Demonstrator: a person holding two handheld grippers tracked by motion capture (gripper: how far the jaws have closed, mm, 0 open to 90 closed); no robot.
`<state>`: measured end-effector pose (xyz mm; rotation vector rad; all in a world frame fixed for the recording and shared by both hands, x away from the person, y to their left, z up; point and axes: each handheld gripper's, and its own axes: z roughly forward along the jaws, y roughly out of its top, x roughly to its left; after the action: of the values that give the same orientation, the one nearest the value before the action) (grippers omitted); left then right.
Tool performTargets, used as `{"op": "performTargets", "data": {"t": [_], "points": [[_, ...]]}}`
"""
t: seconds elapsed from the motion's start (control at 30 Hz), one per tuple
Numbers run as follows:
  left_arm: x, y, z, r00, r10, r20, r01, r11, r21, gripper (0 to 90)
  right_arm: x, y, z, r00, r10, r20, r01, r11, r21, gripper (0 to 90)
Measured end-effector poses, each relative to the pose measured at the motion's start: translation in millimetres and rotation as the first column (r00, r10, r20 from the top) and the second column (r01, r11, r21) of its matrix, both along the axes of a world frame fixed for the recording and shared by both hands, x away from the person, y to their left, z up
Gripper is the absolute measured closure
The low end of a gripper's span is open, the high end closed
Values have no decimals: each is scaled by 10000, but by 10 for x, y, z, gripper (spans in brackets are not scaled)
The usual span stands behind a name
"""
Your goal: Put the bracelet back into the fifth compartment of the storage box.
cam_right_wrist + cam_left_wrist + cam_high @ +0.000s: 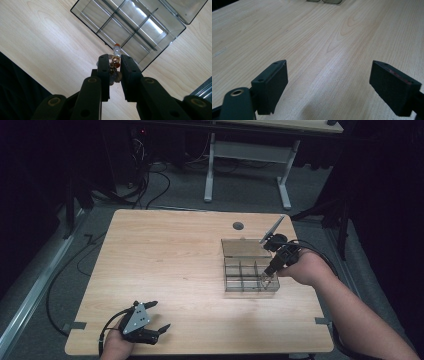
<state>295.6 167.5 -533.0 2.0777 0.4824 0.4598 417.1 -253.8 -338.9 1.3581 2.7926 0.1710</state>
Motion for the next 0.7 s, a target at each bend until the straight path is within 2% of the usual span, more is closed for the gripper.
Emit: {"op": "performTargets", "data": {"t": [0.03,0.13,0.2,0.33,0.5,0.7], "points": [[1,1,0,10000,-3,-5,3,10000,0,158,25,-4,-2,9998,196,46,-196,9998,19,789],[1,1,0,10000,-11,-8,11,10000,-2,158,68,35,12,10000,-79,12,79,10000,-4,789],[1,1,0,10000,-13,-10,13,10000,-3,158,105,43,18,9999,115,79,-115,9999,-18,789],[1,1,0,10000,-18,-14,18,10000,-6,158,148,69,15,9999,89,65,-89,10000,-27,789],[2,1,0,10000,-31,-32,31,10000,-7,158,222,99,-43,9998,155,98,-154,9999,-50,789],[3,-2,-1,10000,-41,-22,41,10000,24,158,299,116,-209,9999,141,3,-141,9999,-33,789]]}}
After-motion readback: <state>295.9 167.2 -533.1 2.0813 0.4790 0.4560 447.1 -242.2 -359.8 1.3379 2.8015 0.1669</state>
